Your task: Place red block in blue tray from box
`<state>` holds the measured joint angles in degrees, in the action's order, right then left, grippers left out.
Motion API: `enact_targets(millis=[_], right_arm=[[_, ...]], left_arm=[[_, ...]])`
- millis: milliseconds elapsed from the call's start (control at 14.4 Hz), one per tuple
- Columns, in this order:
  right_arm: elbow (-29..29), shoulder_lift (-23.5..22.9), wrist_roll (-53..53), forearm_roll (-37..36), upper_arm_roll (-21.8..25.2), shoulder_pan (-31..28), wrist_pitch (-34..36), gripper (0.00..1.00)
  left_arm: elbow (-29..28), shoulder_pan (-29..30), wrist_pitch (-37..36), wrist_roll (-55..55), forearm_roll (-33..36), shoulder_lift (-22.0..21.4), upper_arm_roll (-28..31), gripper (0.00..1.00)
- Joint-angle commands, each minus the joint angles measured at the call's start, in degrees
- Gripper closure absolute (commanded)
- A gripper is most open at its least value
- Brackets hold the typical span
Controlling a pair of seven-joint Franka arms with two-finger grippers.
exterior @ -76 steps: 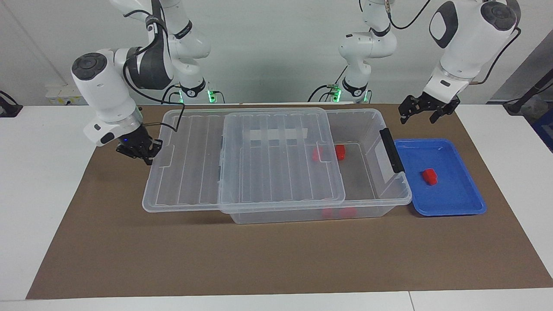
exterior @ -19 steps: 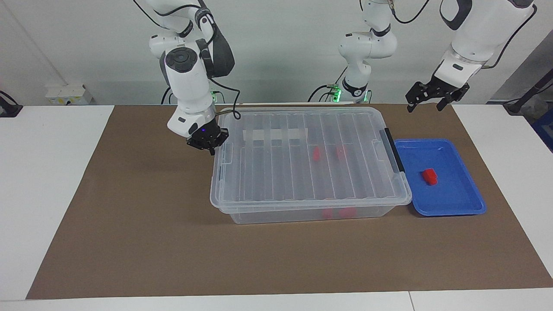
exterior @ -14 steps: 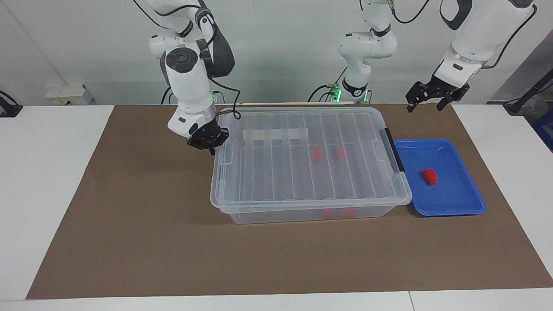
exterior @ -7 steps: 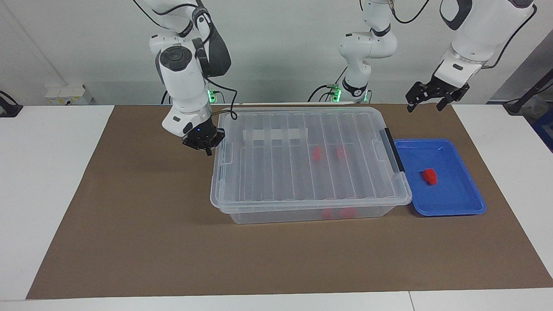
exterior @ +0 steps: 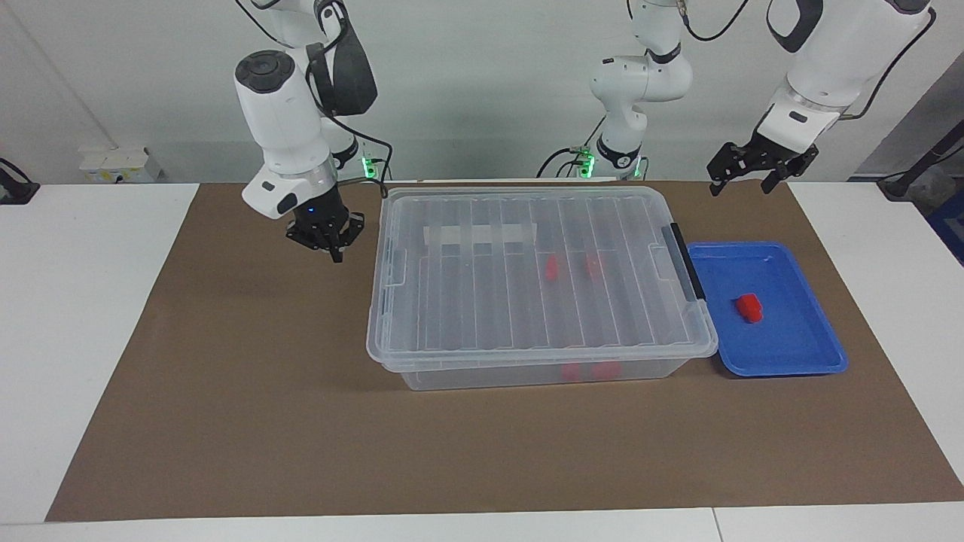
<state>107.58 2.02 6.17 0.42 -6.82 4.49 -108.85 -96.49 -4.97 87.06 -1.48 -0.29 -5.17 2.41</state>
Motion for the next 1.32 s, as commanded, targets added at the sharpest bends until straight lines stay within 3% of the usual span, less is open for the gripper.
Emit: enact_targets(millis=[0, 139, 903, 1250], right_arm=[[-2.55, 1.32, 0.77, 0.81, -0.21, -2.55, 4.51, 0.99], [-4.04, 1.76, 1.03, 0.81, -0.03, -3.95, 6.8, 0.01], [-18.62, -1.22, 1.12, -0.15, 1.11, -6.95, 19.19, 0.0], [-19.34, -1.58, 1.03, -1.2, 1.11, -6.69, 21.66, 0.0]], left_arm=[[-0.19, 0.14, -0.75, -0.55, -0.76, -0.55, 0.14, 0.0], [-0.19, 0.14, -0.75, -0.55, -0.85, -0.55, 0.14, 0.0], [-0.19, 0.14, -0.75, -0.46, -0.76, -0.55, 0.14, 0.0], [-0.19, 0.14, -0.75, -0.55, -0.85, -0.55, 0.14, 0.0]])
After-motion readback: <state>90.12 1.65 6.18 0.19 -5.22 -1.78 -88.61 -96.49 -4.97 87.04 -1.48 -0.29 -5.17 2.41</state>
